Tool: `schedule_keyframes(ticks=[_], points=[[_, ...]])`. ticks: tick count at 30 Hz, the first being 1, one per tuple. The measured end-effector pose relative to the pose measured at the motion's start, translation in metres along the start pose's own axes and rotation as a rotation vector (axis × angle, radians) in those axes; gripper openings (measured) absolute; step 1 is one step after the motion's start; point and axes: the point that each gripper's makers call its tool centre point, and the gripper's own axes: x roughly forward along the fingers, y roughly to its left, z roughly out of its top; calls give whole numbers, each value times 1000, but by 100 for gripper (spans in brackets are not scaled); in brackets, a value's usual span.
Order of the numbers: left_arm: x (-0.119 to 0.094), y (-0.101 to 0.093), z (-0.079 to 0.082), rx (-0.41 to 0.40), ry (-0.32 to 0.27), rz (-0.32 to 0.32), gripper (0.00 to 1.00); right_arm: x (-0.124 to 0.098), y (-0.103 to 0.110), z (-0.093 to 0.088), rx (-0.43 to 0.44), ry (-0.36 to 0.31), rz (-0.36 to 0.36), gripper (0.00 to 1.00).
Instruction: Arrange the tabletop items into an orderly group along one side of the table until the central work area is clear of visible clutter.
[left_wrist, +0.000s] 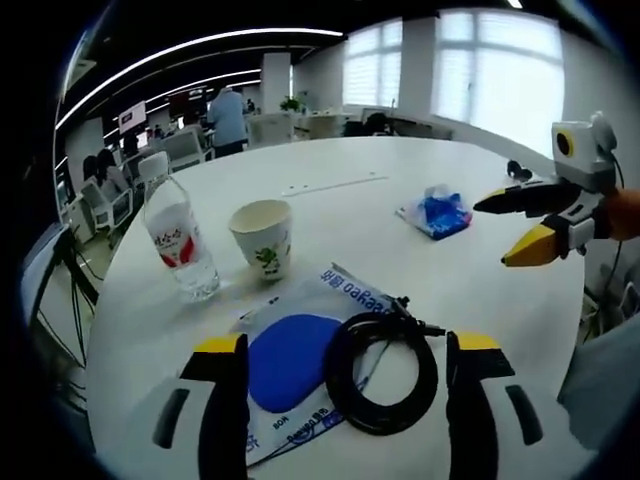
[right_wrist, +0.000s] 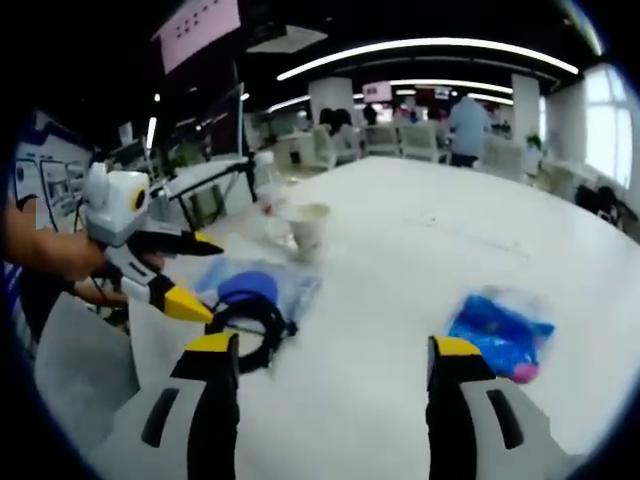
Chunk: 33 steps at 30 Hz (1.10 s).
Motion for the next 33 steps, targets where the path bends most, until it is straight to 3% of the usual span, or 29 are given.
schedule_keyframes(ticks=[12,28,33], points=[[0,11,-19,29,36,-7,70,17,22,-9,17,24,31,69],[9,17,-26,87,50,-43,58,43,42,-23,58,68,41,58],[14,16,-31,91,61,-57,52,50,46,-30,69,86,36,50]])
